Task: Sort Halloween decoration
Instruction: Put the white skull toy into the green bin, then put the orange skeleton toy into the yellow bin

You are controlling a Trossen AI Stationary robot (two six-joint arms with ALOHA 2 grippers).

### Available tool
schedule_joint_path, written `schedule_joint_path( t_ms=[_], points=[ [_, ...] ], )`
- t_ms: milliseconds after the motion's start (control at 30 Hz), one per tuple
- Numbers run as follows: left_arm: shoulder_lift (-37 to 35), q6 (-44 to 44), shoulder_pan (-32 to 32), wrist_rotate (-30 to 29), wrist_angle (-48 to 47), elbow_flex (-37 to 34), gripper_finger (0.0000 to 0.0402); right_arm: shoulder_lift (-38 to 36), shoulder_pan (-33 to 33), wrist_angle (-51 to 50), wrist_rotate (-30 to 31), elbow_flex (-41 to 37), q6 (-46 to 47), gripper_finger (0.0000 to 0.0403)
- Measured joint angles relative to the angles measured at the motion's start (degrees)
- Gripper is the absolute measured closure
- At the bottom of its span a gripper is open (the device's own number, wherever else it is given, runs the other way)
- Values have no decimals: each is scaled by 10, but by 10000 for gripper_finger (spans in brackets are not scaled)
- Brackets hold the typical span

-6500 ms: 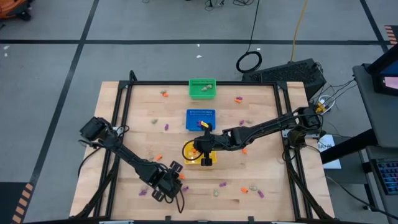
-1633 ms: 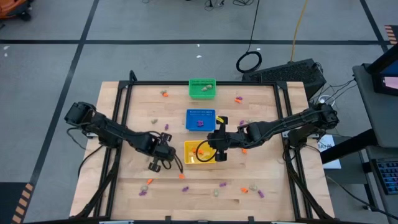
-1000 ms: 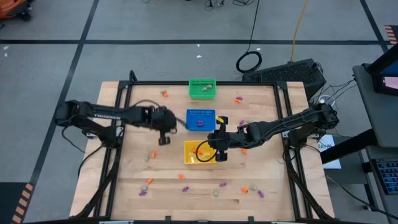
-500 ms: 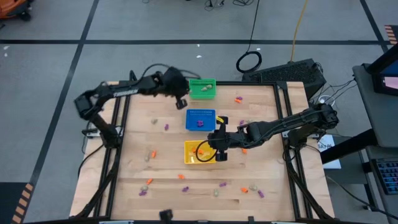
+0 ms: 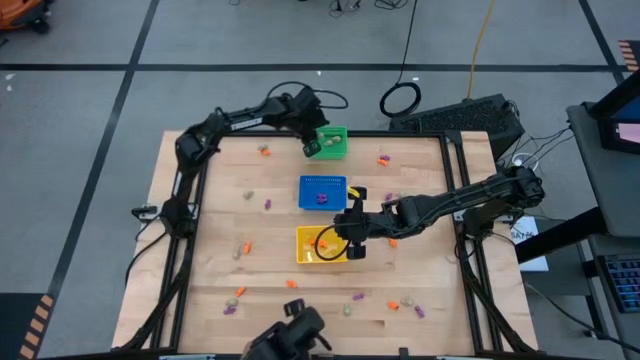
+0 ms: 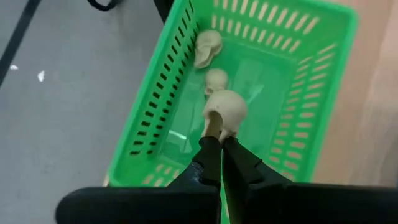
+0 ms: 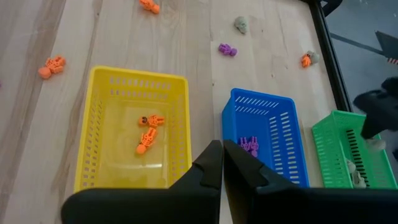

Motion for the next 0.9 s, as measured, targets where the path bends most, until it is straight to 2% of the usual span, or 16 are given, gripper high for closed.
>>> schedule_joint_path(
  t_ms=[200,533,700,800,900],
  points=[
    [26,-3,0,3,-2,8,401,0,0,0,0,0,0,403],
    [26,-5,0,-2,5,8,397,0,0,0,0,0,0,403],
    [26,-5,0,-3,6,8,346,0,0,0,0,0,7,403],
    [23,-5,0,-24,2,7,312,0,0,0,0,0,7,403],
    [12,-3,0,-45,-3,7,306,0,0,0,0,0,7,403]
  ],
)
